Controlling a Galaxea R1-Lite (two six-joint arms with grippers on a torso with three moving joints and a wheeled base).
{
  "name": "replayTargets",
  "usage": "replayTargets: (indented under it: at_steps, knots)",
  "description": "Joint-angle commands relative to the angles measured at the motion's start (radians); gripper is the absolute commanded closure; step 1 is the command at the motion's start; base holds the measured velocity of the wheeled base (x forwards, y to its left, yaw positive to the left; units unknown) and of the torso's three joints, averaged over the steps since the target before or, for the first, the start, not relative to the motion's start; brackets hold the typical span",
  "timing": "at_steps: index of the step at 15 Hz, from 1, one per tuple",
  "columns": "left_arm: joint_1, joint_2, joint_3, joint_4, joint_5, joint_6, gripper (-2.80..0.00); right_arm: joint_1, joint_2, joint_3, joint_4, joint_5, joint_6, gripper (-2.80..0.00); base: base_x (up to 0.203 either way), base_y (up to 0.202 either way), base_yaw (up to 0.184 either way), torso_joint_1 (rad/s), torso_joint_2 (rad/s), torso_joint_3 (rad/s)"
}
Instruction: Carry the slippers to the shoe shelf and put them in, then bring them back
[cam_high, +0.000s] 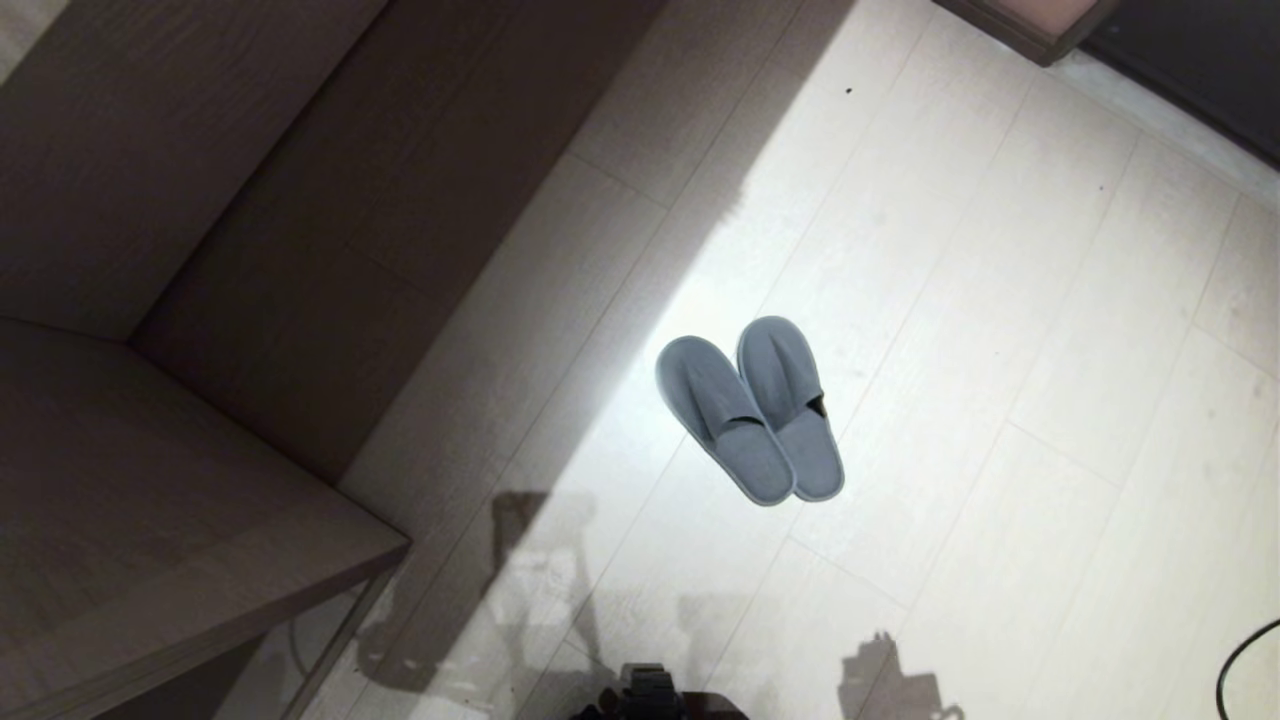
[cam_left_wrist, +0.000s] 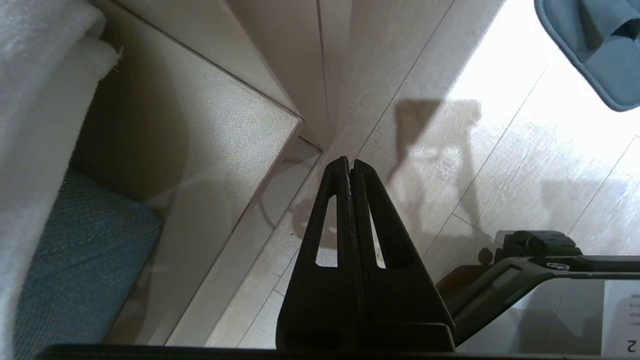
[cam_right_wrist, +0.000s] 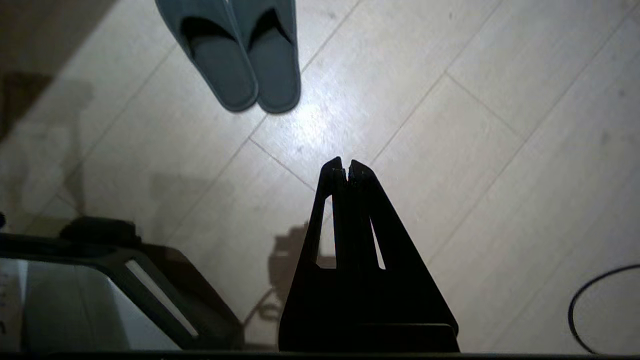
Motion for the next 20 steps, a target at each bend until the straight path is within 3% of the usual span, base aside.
replayTargets:
  at_steps: [1, 20]
  knots:
    - [0.0, 0.001, 0.0, 0.0, 0.0, 0.0, 0.0, 0.0, -0.022, 0.001, 0.064, -0.007, 0.002, 0.0, 0.0, 0.0, 0.0, 0.002, 0.0, 0.085]
    - [0.0, 0.001, 0.0, 0.0, 0.0, -0.005, 0.0, 0.0, -0.022, 0.002, 0.043, -0.006, -0.001, 0.0, 0.0, 0.0, 0.0, 0.002, 0.0, 0.195]
